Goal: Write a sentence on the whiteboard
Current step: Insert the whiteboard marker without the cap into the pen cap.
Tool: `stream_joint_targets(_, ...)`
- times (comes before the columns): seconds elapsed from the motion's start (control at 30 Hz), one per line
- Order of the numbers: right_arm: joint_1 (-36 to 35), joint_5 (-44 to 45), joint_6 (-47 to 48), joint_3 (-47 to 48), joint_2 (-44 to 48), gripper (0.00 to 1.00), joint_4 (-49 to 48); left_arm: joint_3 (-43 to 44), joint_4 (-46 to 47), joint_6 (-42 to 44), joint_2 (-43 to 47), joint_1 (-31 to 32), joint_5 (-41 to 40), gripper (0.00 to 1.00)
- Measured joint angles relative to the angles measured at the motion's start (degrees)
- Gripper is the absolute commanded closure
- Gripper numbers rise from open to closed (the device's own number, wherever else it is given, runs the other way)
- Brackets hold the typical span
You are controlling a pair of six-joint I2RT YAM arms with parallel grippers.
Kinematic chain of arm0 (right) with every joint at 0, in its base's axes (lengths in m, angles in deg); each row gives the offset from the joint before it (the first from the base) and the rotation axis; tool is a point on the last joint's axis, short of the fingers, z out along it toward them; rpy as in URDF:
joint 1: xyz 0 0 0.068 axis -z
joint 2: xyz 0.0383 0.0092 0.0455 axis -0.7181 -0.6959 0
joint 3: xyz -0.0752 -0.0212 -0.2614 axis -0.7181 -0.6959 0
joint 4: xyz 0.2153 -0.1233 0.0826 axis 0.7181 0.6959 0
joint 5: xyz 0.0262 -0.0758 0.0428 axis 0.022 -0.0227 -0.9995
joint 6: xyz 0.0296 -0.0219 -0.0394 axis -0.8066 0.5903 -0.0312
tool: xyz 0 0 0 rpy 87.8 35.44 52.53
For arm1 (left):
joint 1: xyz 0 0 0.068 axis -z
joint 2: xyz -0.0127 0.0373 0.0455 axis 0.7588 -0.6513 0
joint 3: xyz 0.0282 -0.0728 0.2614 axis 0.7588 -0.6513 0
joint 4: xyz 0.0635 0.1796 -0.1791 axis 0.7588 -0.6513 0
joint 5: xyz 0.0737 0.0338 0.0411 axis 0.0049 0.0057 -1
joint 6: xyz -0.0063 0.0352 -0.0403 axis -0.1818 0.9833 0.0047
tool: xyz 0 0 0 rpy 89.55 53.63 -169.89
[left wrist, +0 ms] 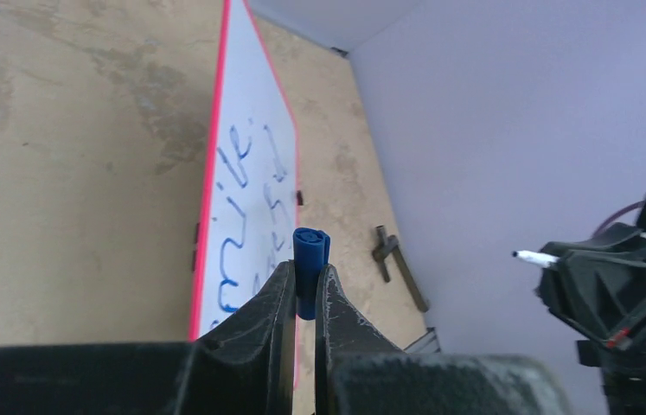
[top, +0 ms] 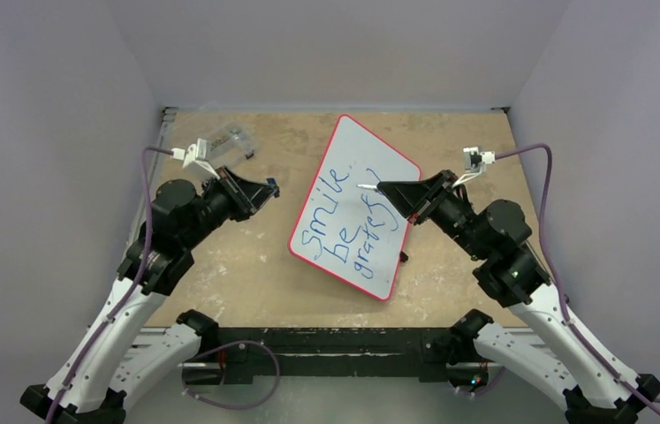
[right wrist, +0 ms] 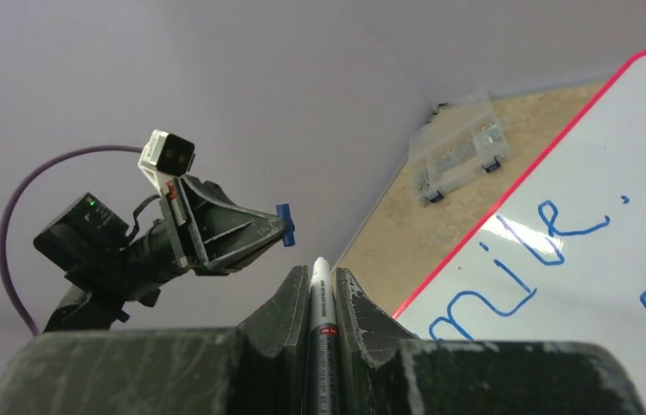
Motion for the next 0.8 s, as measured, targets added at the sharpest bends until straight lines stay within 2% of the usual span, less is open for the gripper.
stream_joint_targets(0.23,0.0,0.2,-0.9,-4.5,-0.2,1.0,-12.0,-1.9,12.4,-10.9,-0.6,0.0,2.8,1.0)
stream_joint_targets(0.47,0.0,0.2,3.2,-9.0,-1.5,1.0,-25.0,-3.0,22.1,-22.0,-2.3,0.6,2.3,1.0)
stream_joint_targets(0.8,-0.2,0.1,16.9,-11.5,-1.7,1.0,-38.4,-2.2,22.1,-34.5,-6.2,3.5,-1.9,1.0)
